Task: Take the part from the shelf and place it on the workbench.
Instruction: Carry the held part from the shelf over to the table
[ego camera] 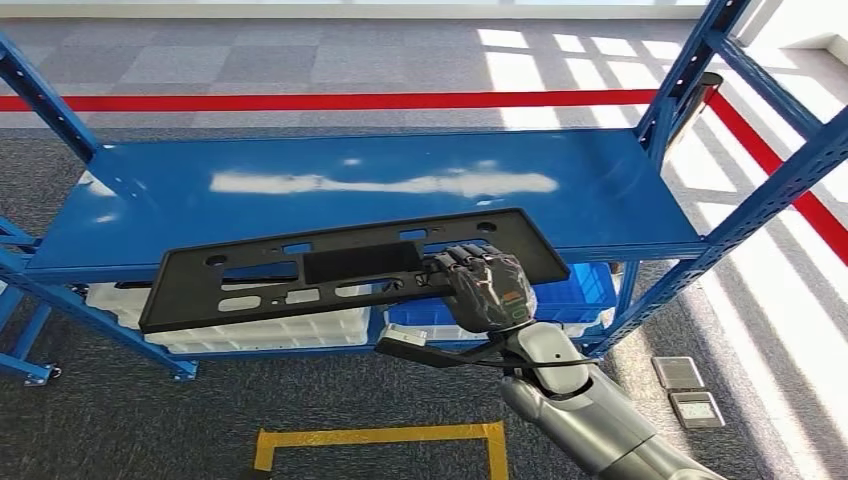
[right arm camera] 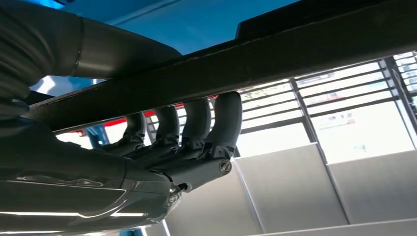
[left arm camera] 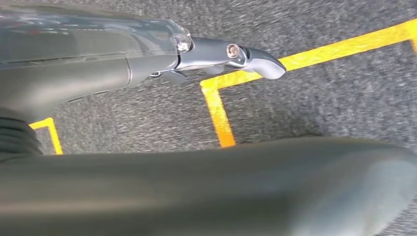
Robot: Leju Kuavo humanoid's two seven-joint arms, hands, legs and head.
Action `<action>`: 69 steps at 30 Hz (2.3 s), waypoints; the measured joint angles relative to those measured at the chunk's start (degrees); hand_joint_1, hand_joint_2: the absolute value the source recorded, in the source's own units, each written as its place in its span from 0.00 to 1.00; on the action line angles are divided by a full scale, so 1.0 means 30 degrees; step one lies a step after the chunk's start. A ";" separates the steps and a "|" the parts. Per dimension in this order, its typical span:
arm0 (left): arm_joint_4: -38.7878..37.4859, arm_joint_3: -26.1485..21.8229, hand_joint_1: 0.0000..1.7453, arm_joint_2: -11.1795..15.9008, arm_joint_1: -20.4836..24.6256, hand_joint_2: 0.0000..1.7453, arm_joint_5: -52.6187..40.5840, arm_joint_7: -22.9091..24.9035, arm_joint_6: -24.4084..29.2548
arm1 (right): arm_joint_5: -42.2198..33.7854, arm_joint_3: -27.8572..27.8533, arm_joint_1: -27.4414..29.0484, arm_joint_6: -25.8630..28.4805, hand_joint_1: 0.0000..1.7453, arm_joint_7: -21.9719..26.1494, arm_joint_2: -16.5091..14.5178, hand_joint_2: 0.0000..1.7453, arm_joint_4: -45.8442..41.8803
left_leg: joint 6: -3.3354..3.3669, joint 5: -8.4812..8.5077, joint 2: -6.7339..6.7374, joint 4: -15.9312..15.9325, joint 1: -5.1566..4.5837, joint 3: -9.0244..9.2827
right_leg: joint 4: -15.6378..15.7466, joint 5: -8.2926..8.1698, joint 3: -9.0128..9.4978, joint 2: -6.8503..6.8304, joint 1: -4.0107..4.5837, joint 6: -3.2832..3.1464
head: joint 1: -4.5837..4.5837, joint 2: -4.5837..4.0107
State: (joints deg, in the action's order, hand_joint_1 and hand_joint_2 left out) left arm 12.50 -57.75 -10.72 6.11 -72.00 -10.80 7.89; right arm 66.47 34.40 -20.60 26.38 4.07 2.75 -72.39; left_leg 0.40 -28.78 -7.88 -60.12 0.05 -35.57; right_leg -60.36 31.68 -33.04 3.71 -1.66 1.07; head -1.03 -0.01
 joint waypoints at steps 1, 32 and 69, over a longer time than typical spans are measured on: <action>0.0000 0.0000 0.00 0.0004 -0.0002 1.00 0.0002 0.0000 0.0000 | 0.0003 0.0005 -0.0002 0.0000 1.00 0.0002 -0.0004 1.00 0.0000 | -0.0003 -0.0003 -0.0013 -0.0001 -0.0003 -0.0006 | 0.0006 -0.0003 0.0004 -0.0015 -0.0013 -0.0005 | 0.0000 0.0000; 0.0000 -0.0022 0.00 0.0048 -0.0035 1.00 0.0022 0.0000 -0.0007 | 0.0071 0.0095 -0.0107 0.0000 1.00 0.0029 -0.0058 1.00 0.0000 | -0.0100 -0.0250 0.0540 -0.0231 -0.0072 -0.0091 | 0.0054 -0.0024 0.0047 -0.0363 -0.0096 -0.0091 | -0.0013 -0.0005; 0.0000 -0.0029 0.00 0.0011 0.0045 1.00 0.0066 0.0000 -0.0015 | 0.0178 0.0125 -0.0180 0.0015 1.00 0.0044 -0.0116 1.00 0.0000 | -0.0350 -0.1073 0.1795 -0.1591 -0.0027 -0.0750 | 0.0052 0.0022 0.0064 -0.0775 -0.0107 -0.0220 | -0.0073 -0.0005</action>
State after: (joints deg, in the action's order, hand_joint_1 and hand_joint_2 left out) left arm 12.50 -57.83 -10.69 6.25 -71.80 -10.80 7.85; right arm 67.00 34.78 -21.14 26.43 4.20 2.40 -72.39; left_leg -0.65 -32.00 -2.50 -64.90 -0.03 -37.82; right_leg -60.20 31.75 -32.85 1.38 -1.98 0.41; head -1.25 -0.02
